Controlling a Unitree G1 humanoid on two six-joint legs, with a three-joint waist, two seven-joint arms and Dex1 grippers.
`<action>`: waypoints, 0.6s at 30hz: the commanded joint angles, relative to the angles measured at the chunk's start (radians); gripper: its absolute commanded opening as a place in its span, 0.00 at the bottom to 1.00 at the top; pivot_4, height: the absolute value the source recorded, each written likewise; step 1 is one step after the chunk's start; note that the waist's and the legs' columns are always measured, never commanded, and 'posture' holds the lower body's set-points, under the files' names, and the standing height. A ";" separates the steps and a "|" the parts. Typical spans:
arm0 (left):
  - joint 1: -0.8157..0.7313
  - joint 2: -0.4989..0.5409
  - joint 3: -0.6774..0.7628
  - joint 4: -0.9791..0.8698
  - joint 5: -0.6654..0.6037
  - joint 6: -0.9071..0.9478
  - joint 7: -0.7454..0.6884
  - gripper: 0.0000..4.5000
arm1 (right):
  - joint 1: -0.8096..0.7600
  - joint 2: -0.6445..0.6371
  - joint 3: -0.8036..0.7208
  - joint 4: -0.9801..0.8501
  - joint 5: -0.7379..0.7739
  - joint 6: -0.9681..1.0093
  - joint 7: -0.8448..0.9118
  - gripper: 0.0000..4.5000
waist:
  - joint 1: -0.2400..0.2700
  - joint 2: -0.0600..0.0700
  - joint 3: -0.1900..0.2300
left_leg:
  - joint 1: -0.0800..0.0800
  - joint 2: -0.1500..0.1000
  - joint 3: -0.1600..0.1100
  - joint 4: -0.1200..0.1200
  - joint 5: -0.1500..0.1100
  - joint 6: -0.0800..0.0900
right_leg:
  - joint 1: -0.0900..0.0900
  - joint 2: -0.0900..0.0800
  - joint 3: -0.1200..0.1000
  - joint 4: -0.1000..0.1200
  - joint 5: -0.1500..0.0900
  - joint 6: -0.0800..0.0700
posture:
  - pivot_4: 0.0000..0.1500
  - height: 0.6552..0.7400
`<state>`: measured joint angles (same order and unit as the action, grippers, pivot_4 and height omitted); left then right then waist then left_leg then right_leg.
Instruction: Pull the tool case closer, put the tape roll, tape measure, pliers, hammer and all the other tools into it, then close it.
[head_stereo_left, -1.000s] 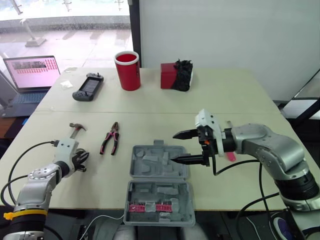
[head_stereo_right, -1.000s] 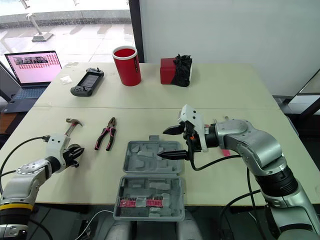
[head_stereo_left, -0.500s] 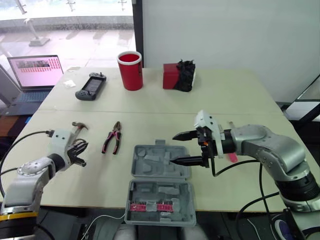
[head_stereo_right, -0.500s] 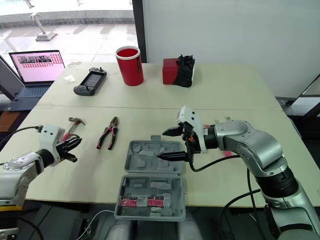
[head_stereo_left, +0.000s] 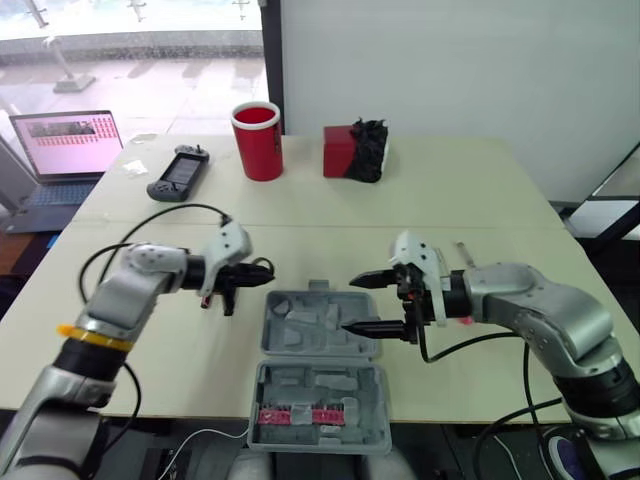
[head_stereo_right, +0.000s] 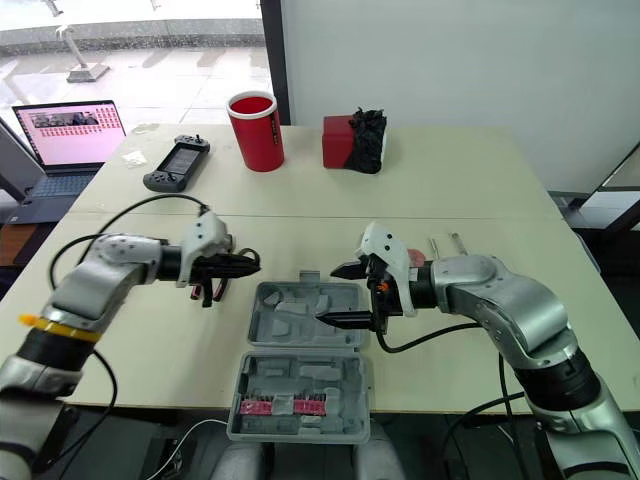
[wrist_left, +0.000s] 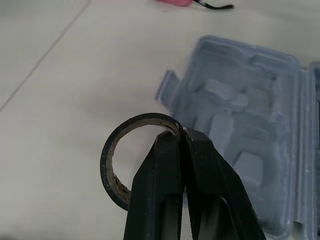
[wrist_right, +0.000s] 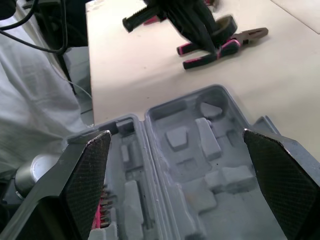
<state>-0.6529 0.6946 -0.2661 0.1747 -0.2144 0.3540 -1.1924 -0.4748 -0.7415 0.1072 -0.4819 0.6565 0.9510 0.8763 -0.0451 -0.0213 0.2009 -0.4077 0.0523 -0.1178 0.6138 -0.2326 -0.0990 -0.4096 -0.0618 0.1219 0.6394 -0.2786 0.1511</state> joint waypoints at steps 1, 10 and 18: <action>-0.048 -0.020 -0.049 0.083 0.054 -0.079 -0.071 0.03 | 0.019 0.012 -0.051 -0.075 0.036 0.017 -0.050 1.00 | 0.000 0.000 0.000 | 0.000 0.000 0.000 0.000 0.000 0.000 | 0.000 0.000 0.000 0.000 0.000 0.000 | 1.00 1.00; -0.112 -0.114 -0.130 0.306 0.161 -0.162 -0.137 0.03 | 0.061 0.018 -0.079 -0.117 0.059 0.034 -0.124 1.00 | 0.001 0.000 0.000 | 0.001 0.000 0.000 0.002 0.000 0.000 | 0.000 0.000 0.000 0.006 -0.001 0.001 | 1.00 1.00; -0.148 -0.158 -0.133 0.425 0.222 -0.217 -0.140 0.03 | 0.068 0.018 -0.071 -0.107 0.055 0.015 -0.127 1.00 | 0.001 0.000 0.000 | 0.001 0.000 -0.001 0.002 0.000 0.000 | 0.000 0.001 0.000 0.008 -0.001 0.001 | 1.00 1.00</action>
<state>-0.7890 0.5438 -0.4101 0.5929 -0.0063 0.1564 -1.3329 -0.4054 -0.7249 0.0543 -0.5661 0.7043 0.9847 0.7507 -0.0440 -0.0213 0.2009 -0.4069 0.0520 -0.1188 0.6163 -0.2323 -0.0985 -0.4100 -0.0613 0.1220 0.6469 -0.2793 0.1517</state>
